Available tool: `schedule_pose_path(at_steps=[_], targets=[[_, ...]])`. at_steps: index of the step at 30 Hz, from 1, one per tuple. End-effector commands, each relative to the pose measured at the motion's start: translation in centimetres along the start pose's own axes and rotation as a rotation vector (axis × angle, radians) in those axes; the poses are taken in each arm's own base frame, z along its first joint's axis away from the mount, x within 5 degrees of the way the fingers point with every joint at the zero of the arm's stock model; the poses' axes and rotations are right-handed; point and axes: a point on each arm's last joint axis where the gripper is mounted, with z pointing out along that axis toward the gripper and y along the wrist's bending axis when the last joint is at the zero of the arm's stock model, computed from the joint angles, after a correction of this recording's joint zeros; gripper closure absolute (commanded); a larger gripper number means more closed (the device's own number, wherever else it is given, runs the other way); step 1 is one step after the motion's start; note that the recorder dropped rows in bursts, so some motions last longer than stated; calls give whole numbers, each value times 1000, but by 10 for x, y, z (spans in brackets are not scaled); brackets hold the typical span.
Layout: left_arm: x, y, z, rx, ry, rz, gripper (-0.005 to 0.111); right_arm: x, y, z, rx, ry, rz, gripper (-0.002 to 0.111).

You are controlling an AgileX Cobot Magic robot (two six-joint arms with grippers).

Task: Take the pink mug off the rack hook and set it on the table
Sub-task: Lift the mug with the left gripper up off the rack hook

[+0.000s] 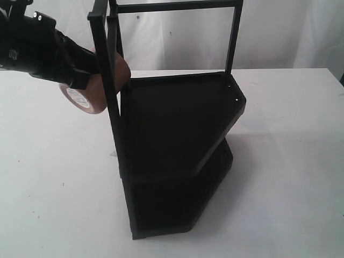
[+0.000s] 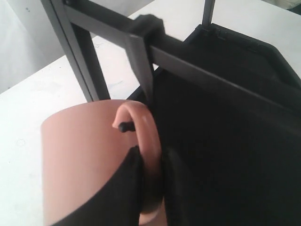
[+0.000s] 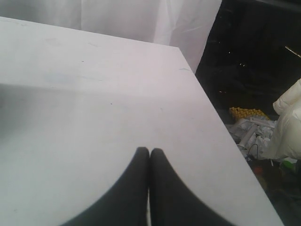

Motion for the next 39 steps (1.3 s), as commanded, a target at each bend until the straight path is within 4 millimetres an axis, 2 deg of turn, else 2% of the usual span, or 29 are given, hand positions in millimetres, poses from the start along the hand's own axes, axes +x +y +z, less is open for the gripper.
schedule_pose_path(at_steps=[1,15,28,39], targets=[[-2,-2,-1,15,-6,1,107,-1,0,0,4,-12,4,108],[-2,-3,-1,17,-6,2,107,-1,0,0,4,-12,4,108],[-12,-7,-27,-34,-69,69,107,-1,0,0,4,-12,4,108],[-6,-1,-27,-94,12,136,107,-1,0,0,4,-12,4,108]])
